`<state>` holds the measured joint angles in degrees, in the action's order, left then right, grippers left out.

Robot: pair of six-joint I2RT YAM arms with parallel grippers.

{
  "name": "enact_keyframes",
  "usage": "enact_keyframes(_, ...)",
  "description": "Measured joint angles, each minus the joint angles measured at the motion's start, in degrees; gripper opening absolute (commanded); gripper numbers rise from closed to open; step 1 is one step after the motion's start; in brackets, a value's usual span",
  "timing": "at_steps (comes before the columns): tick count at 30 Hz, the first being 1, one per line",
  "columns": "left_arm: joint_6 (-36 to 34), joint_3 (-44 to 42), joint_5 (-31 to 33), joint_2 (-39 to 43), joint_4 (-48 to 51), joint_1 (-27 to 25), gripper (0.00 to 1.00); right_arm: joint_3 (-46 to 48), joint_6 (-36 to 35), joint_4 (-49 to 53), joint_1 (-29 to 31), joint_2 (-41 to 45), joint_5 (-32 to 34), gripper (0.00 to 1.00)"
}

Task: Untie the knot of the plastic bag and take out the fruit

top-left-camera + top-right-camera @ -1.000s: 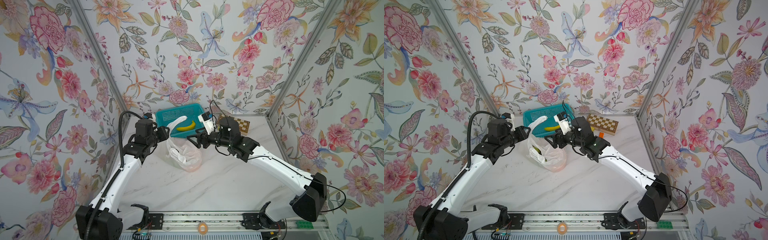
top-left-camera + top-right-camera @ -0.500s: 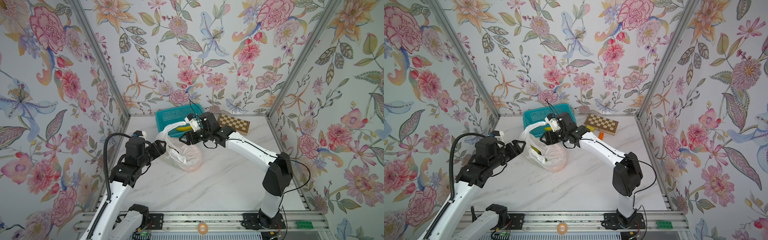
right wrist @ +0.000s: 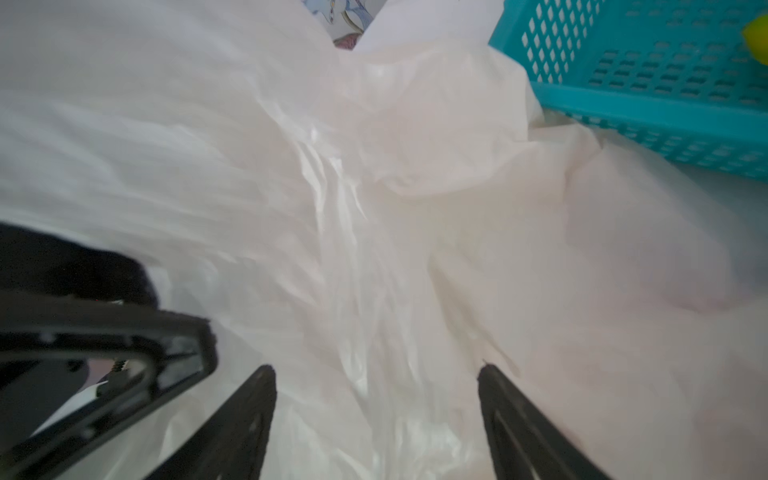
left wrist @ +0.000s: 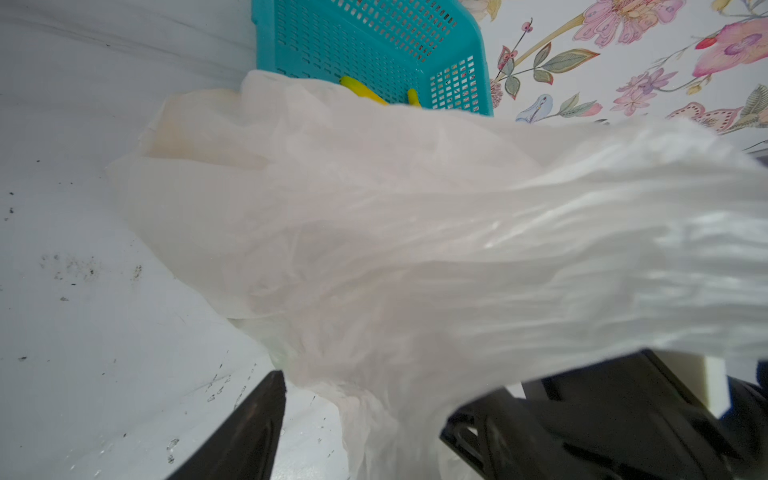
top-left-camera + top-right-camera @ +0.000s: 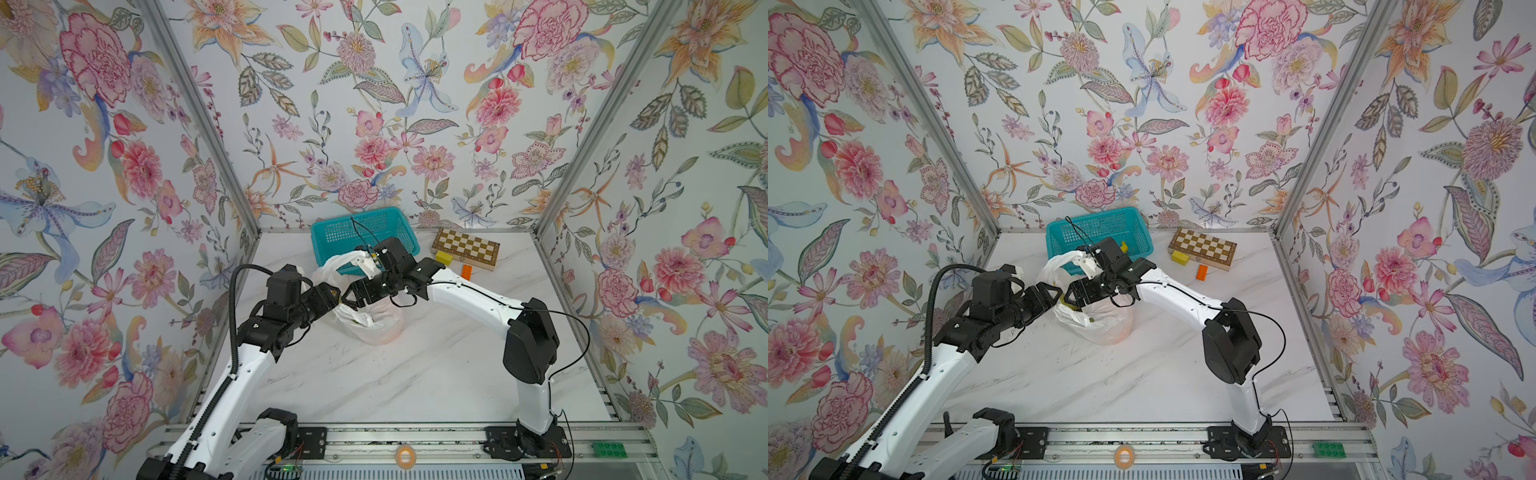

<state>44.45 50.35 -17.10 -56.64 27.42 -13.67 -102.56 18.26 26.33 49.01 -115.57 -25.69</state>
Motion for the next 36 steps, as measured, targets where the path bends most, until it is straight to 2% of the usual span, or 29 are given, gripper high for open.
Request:
enact_keyframes(3,-0.3,-0.6,0.7,-0.1,0.3,0.0,0.56,-1.4,-0.6,1.3,0.3,-2.4,1.0,0.78)
enact_keyframes(6,-0.7,-1.2,0.9,-0.1,0.5,0.0,0.46,-2.1,-1.7,2.1,0.5,-3.7,2.6,0.65)
enact_keyframes(9,-1.1,-1.5,1.1,-0.1,1.3,0.0,0.33,-2.8,-2.2,3.0,0.8,-4.0,6.1,0.41)
enact_keyframes(11,-1.0,-1.5,1.6,0.0,2.2,0.0,0.20,-3.4,-2.6,3.0,0.8,-4.0,9.0,0.22)
enact_keyframes(14,-1.4,-1.5,3.3,0.6,3.7,0.0,0.06,-3.6,-2.1,3.1,0.4,-3.8,12.5,0.04)
enact_keyframes(19,-3.8,0.4,7.6,2.6,8.5,0.1,0.00,-0.8,-0.9,2.7,-2.4,-0.3,15.9,0.00)
enact_keyframes(29,-10.6,10.0,15.3,4.5,17.7,0.6,0.00,8.4,5.6,-2.1,-8.5,15.3,20.2,0.00)
enact_keyframes(34,-14.2,13.2,18.3,4.5,20.2,0.9,0.00,8.8,9.1,-5.6,-11.1,17.6,20.8,0.00)
enact_keyframes(36,-15.1,13.3,18.9,4.3,20.6,1.0,0.14,8.9,10.0,-6.4,-11.9,17.4,20.7,0.00)
